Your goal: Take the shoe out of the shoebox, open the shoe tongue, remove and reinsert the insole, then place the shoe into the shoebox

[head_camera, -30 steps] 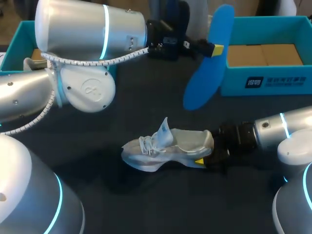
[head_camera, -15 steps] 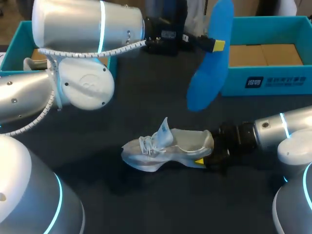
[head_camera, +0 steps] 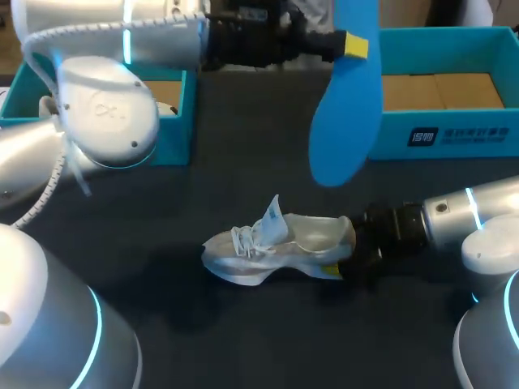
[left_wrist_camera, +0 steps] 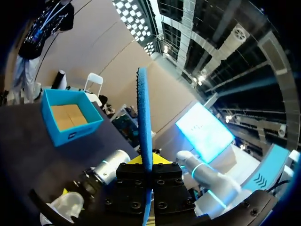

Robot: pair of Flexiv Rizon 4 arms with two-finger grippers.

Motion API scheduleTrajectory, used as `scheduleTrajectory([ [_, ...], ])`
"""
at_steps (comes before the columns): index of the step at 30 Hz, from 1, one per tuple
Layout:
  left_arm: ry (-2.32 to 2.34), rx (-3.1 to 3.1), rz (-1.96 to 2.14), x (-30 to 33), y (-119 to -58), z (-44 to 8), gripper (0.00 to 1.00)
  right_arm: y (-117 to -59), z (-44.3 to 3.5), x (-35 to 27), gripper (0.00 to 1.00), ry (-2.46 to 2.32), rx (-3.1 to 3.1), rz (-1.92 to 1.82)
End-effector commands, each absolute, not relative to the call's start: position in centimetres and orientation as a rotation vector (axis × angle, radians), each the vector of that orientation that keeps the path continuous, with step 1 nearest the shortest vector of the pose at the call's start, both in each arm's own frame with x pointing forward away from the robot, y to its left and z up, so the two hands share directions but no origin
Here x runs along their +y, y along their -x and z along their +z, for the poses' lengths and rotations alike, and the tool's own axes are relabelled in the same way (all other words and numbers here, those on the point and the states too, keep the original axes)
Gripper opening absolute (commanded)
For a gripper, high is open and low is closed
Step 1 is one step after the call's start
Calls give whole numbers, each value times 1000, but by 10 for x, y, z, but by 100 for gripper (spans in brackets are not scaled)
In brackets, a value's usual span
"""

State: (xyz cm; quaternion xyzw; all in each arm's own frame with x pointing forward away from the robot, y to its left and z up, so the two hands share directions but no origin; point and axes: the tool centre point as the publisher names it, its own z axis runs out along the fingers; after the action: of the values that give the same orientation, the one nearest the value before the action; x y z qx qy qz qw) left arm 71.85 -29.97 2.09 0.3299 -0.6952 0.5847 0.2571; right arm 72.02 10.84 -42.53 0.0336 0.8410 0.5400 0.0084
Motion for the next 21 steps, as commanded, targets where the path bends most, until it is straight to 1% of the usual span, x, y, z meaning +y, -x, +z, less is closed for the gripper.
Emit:
scheduleTrajectory([
  [1, -867, -1817, 1594, -275, -708, 30, 0, -722, -428, 111, 0, -107, 2632, 1683],
  [12, -755, -1739, 1585, -260, -667, 48, 0, -722, -428, 111, 0, -107, 2632, 1683],
  [21, -806, -1688, 1557, -243, -631, 56, 0, -722, -428, 111, 0, -107, 2632, 1683],
])
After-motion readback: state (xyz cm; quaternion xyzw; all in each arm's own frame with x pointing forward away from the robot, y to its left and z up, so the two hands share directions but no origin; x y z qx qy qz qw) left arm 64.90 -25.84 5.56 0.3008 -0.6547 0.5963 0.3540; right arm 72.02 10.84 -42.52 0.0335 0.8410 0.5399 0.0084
